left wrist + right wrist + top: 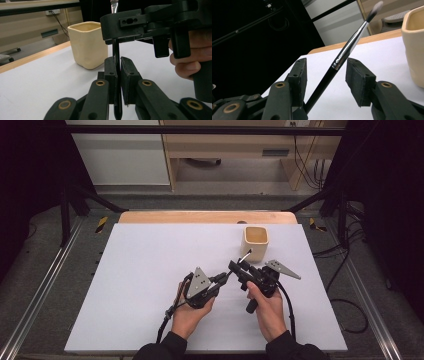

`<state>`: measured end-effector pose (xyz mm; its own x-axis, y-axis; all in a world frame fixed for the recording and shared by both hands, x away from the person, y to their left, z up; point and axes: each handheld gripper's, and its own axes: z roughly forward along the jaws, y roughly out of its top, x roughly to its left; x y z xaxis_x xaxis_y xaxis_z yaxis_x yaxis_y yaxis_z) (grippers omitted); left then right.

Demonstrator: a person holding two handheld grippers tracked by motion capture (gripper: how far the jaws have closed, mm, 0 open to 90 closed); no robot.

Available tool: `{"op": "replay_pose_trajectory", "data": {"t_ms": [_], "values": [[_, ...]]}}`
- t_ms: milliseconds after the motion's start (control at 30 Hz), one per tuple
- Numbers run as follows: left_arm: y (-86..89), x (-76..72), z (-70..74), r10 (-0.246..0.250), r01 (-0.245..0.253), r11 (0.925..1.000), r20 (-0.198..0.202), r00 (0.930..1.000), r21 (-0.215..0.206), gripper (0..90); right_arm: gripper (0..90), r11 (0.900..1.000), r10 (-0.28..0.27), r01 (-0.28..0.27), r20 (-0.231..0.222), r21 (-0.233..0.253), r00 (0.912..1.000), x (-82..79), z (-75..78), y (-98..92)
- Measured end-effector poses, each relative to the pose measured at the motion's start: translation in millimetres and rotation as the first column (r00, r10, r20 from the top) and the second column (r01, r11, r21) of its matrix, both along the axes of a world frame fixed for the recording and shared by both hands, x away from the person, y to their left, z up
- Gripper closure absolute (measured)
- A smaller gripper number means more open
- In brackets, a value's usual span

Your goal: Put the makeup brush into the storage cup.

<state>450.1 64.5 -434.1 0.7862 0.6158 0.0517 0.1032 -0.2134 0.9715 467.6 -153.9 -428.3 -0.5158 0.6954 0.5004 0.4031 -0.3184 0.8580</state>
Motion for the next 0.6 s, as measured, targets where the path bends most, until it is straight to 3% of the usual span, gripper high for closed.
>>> {"op": "replay_pose_trajectory", "data": {"t_ms": [300,600], "values": [[0.6,0.1,0.1,0.001,-0.001,1.0,0.001,1.0,0.0,83.9,54.5,1.0,0.004,-0.004,0.007,0.004,1.0,1.5,-1.1,-2.4],[-0.1,-0.4,-0.2,0.001,-0.001,1.0,0.002,1.0,0.001,83.9,57.5,0.999,0.013,-0.013,-0.01,0.038,0.9999,1.5,-1.6,-2.8]]}}
